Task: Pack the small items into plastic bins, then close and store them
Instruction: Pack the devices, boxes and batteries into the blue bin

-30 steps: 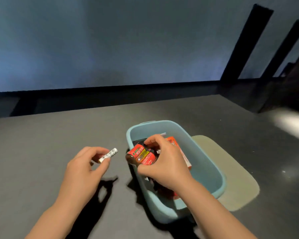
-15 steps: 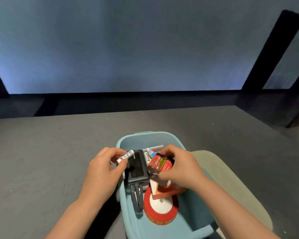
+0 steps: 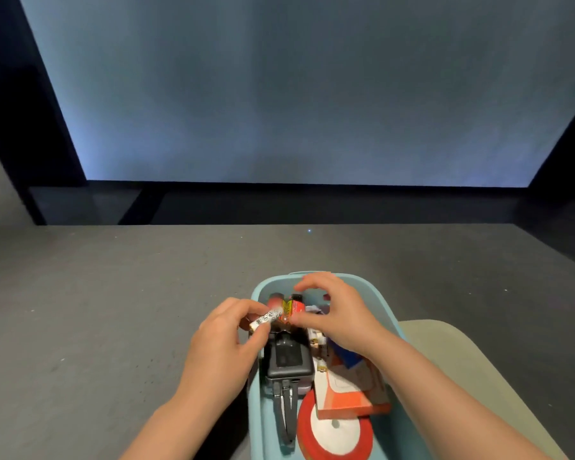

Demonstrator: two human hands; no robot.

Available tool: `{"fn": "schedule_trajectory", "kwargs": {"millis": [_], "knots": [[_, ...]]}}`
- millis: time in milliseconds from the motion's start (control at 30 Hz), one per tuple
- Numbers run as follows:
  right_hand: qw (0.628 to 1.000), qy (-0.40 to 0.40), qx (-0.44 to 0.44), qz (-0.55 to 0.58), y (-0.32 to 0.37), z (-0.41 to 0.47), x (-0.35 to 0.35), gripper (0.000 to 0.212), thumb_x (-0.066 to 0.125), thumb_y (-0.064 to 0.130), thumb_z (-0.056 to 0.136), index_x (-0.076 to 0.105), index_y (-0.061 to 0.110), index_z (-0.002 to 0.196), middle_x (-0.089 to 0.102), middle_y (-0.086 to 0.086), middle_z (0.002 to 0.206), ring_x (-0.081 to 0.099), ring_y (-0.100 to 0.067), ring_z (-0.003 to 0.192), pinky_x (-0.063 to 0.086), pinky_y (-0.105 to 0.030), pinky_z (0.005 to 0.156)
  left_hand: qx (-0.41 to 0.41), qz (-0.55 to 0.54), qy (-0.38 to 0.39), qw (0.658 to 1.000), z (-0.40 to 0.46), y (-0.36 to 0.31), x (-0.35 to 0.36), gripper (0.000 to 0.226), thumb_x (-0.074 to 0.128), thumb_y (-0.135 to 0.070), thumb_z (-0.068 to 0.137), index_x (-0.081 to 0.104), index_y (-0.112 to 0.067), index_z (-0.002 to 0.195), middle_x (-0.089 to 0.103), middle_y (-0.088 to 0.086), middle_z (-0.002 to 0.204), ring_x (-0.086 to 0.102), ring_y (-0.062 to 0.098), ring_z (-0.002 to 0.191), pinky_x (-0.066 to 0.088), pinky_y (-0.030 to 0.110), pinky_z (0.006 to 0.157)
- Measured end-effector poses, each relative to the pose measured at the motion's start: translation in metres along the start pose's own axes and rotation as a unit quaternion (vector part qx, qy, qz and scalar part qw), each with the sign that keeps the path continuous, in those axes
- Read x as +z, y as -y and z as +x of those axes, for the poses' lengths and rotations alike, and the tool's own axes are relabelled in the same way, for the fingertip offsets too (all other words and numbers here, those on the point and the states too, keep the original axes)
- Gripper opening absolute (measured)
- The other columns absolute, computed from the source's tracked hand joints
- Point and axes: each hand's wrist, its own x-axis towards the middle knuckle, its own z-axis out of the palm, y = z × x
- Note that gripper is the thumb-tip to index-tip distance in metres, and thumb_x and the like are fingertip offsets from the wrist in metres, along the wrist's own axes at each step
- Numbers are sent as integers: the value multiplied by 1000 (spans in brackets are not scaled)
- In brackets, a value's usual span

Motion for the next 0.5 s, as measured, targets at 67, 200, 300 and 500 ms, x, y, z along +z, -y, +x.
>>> {"fn": "schedule_trajectory", "kwargs": {"millis": [67,200,300,500], "knots": [[996,-53,-9,64,4,-14,-9,13,73,31,83,68,40,92,66,17,98,59,1,92,48,-22,78,10,-4,18,1000,2,-7,8,16,71,-20,81,68,-32,90,61,-20,86,56,0,84,42,16,70],[996,-9,-4,94,5,-41,-23,7,71,30,85,73,35,89,71,10,84,62,-3,71,47,-19,63,43,-9,65,997,6,-20,27,15,70,-22,82,69,-29,95,63,-16,91,57,2,86,46,25,78],[997,-34,11,69,-1,-50,-28,12,76,23,81,73,33,88,69,5,80,61,-5,69,48,-21,64,50,-18,92,994,8,-26,38,14,69,-24,83,68,-29,96,63,-17,93,57,1,87,45,23,79],[996,-20,-15,-85,-10,-53,-24,6,73,32,82,68,31,85,57,17,84,58,-2,81,45,-23,73,54,-34,136,989,10,-22,40,11,71,-21,81,68,-28,88,63,-20,88,55,-2,83,45,22,78]]}}
